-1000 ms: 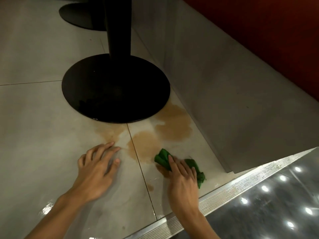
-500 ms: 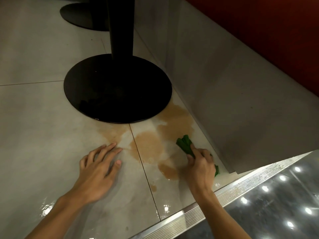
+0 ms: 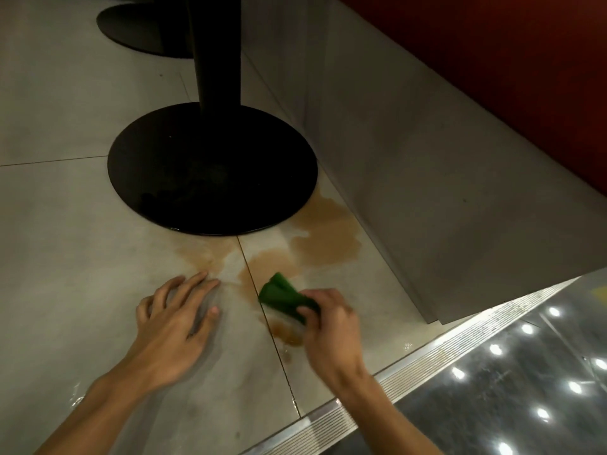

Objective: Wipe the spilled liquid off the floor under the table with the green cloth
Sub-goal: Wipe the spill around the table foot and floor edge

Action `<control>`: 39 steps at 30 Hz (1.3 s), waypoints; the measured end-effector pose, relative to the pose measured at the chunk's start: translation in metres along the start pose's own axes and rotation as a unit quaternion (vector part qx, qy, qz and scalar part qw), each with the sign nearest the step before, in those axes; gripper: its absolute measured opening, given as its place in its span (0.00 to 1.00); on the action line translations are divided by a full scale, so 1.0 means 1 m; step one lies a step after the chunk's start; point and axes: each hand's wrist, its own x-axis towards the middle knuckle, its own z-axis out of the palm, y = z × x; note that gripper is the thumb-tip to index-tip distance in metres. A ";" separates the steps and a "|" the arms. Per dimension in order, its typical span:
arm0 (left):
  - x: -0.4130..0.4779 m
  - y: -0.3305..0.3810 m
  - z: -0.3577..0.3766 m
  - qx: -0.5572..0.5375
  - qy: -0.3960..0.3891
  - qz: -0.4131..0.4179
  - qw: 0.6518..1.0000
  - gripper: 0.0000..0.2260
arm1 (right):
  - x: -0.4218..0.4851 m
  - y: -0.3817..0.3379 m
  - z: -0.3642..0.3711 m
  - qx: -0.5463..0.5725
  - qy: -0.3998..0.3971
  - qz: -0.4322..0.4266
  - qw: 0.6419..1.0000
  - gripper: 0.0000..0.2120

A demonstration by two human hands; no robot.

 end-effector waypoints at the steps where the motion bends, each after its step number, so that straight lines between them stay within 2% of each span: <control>1: 0.000 -0.002 -0.001 -0.002 0.000 -0.003 1.000 0.29 | 0.006 0.003 -0.012 -0.007 0.027 -0.003 1.000 0.11; 4: 0.000 -0.007 -0.003 -0.004 -0.004 -0.003 1.000 0.28 | 0.020 0.023 -0.047 -0.072 0.136 0.014 0.988 0.11; 6: -0.001 -0.008 -0.003 -0.003 -0.006 -0.001 1.000 0.28 | 0.023 0.043 -0.060 -0.132 0.161 0.067 0.976 0.12; 10: -0.001 -0.005 -0.001 -0.007 -0.005 -0.004 1.000 0.28 | 0.010 0.071 -0.044 -0.230 0.110 0.124 0.959 0.16; 13: -0.001 -0.006 -0.001 -0.008 -0.006 -0.001 1.000 0.28 | -0.002 0.071 -0.022 -0.210 0.125 0.128 0.961 0.16; 17: -0.001 -0.007 -0.003 -0.013 -0.001 -0.002 1.000 0.27 | -0.014 0.038 0.000 -0.189 0.153 0.126 0.962 0.18; 21: -0.001 -0.007 -0.002 -0.017 0.000 -0.003 1.000 0.28 | -0.028 -0.005 0.036 -0.193 0.082 0.130 0.969 0.26; 29: 0.001 -0.009 -0.003 -0.028 -0.001 -0.007 1.000 0.28 | 0.015 -0.032 0.054 -0.173 -0.058 0.076 0.980 0.26; 33: 0.002 -0.011 -0.007 -0.072 0.003 -0.017 0.997 0.30 | 0.010 -0.037 0.054 -0.155 -0.087 -0.014 0.984 0.30; 36: 0.002 -0.011 -0.010 -0.110 0.004 -0.028 0.994 0.32 | -0.014 -0.026 0.051 -0.130 -0.135 -0.121 0.975 0.25; 39: 0.001 -0.012 -0.011 -0.122 -0.009 -0.023 0.992 0.33 | -0.027 -0.003 0.040 -0.105 -0.181 -0.186 0.960 0.27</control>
